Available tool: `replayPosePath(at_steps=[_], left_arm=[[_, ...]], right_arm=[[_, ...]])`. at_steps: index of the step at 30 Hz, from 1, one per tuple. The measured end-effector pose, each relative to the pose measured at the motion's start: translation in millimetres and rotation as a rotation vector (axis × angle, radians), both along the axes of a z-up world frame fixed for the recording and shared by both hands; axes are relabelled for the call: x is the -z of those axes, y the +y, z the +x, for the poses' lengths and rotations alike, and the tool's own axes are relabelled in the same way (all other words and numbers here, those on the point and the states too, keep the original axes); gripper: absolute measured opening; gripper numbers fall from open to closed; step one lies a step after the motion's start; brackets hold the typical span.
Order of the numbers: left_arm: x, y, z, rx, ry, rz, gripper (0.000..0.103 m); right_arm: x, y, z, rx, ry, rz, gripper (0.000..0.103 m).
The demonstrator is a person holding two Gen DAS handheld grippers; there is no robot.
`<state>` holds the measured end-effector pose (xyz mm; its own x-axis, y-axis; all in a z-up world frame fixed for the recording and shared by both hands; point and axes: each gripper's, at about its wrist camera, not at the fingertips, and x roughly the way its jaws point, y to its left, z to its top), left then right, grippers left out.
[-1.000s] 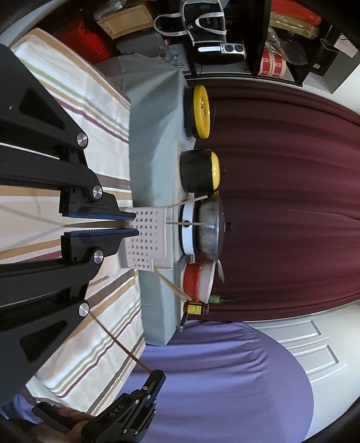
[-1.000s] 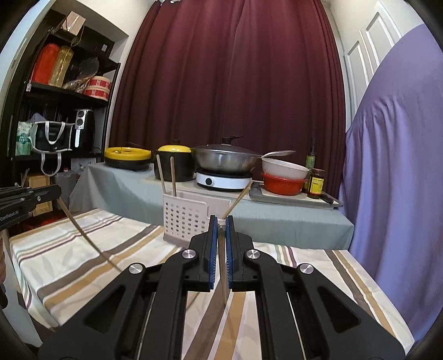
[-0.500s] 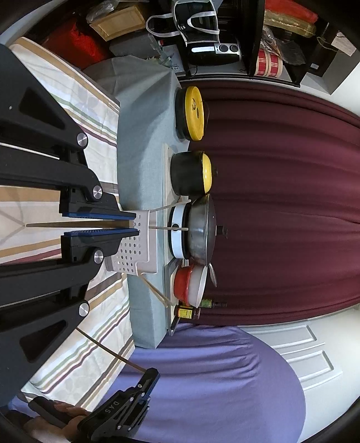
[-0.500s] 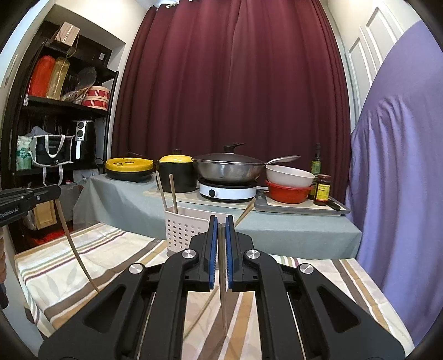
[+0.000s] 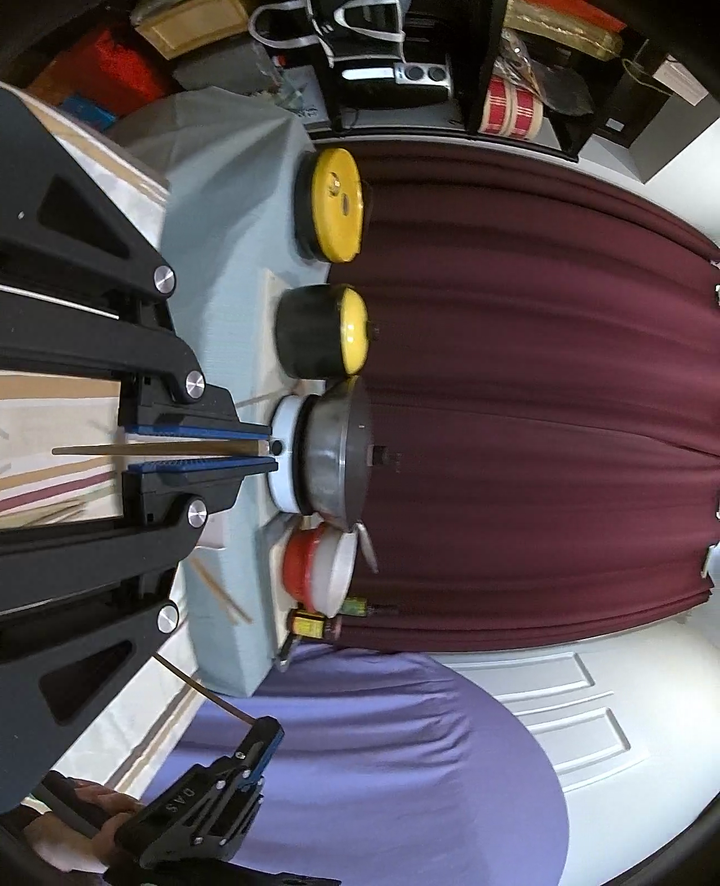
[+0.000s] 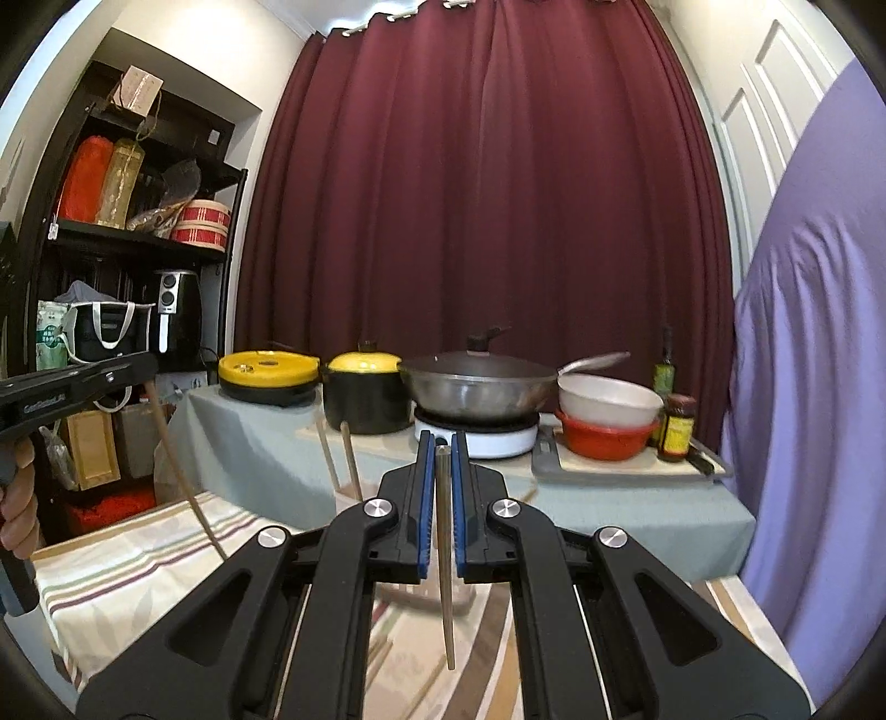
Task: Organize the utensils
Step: 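Lift both held chopsticks upright and carry them over the white holder, then lower both chopsticks into the white holder and open both tools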
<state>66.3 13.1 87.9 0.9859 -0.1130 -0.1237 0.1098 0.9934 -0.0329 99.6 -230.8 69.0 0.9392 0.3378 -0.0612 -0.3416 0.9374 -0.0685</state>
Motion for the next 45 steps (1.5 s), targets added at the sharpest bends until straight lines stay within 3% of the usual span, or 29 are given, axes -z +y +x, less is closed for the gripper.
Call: replayPosePath(at_steps=[10,19,31,41,43,45], left_arm=[[-36,6,58,-0.012,-0.077,0.005,0.007],[-55,10,111,-0.026,-0.127,0.007,0.007],[-8,0,158,0.001,-0.001,0.011,0.007],[25,0,174,0.020,0.096,-0.006,0.007],[27,0,173,0.021,0.105,-0.004,0.009],[28,0,170,0.020,0.106,0.001,0.017]], right_arm=[[-33,11,64,-0.025,-0.045,0.036,0.006],[-44,22,120,-0.028,-0.054,0.063,0.006],[0,37,180,-0.024,0.061,0.052,0.006],[34,43,198,-0.017,0.153,0.047,0.007],[36,43,195,-0.007,0.147,0.046,0.011],[35,43,190,-0.001,0.142,0.041,0.019]])
